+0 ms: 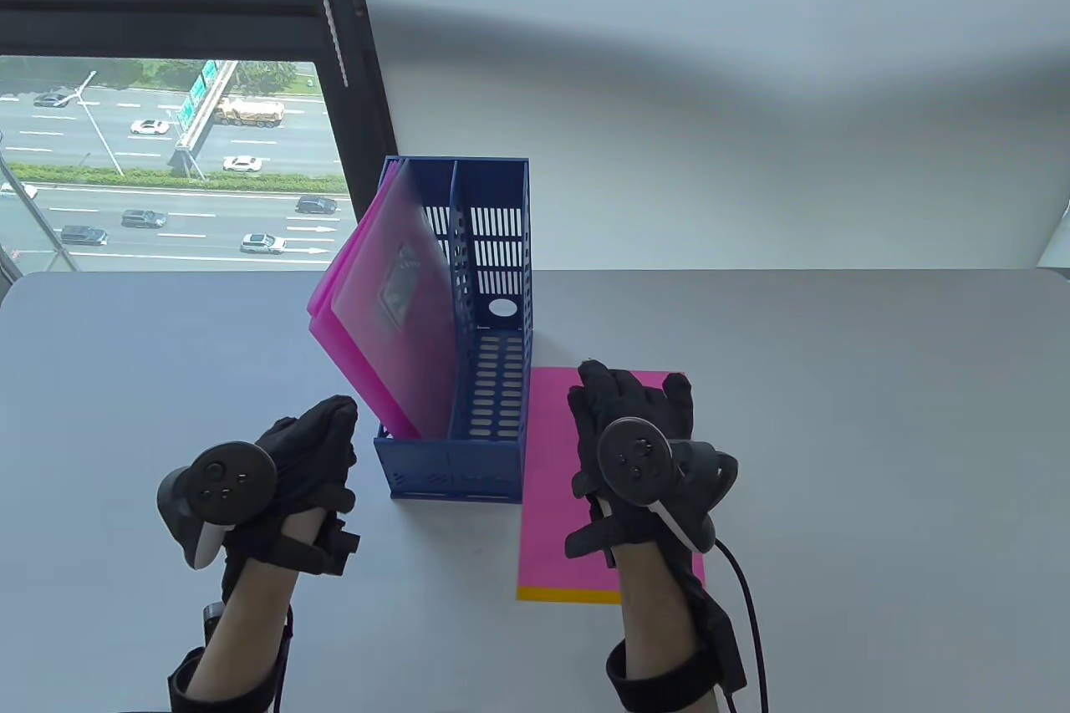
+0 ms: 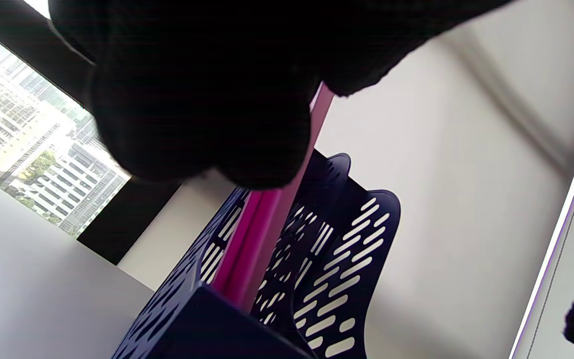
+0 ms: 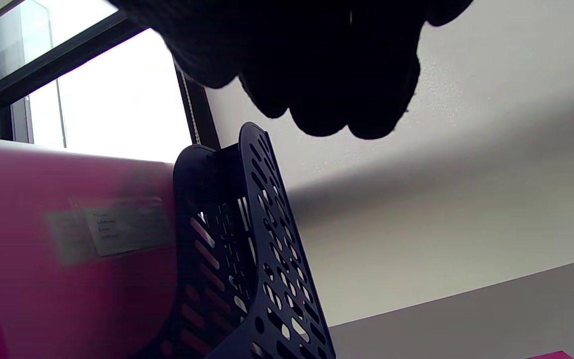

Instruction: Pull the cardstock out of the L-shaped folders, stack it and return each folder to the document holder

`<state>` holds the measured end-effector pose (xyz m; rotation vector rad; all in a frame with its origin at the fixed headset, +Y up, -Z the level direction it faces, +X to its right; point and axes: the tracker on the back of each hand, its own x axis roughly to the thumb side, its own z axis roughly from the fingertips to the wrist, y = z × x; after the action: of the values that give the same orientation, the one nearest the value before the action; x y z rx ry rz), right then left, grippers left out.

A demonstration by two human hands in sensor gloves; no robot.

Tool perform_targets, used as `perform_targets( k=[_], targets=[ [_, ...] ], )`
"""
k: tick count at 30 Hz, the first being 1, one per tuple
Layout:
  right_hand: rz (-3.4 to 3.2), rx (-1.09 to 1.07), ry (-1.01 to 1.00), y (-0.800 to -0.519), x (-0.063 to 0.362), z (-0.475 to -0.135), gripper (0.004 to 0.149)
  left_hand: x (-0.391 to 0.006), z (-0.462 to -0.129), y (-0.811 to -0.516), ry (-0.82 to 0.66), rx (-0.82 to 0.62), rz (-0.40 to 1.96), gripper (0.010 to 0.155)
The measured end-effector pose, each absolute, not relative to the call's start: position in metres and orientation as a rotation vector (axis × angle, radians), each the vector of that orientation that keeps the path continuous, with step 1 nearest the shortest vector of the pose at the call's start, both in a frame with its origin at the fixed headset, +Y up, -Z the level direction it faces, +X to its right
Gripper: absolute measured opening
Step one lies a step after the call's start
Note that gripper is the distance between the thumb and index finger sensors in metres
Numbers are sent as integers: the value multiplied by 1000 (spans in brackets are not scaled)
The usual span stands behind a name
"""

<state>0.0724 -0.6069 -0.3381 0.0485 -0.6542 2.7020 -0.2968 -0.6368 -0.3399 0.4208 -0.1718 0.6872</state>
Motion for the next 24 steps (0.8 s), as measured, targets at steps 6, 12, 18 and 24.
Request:
perform_targets(
  k=[6, 12, 18, 24],
  targets=[
    [2744, -34, -782, -630, 61, -346, 47, -297, -342, -638, -224, 505, 367, 46],
    [2749, -43, -1055, -655, 55, -348, 47, -296, -349, -662, -240, 609, 151, 41],
    [2786, -58, -935, -674, 60, -358, 48, -301, -358, -681, -208, 547, 126, 48],
    [2870, -136, -444, -702, 62, -374, 72, -307, -371, -701, -160, 331, 162, 78]
  ],
)
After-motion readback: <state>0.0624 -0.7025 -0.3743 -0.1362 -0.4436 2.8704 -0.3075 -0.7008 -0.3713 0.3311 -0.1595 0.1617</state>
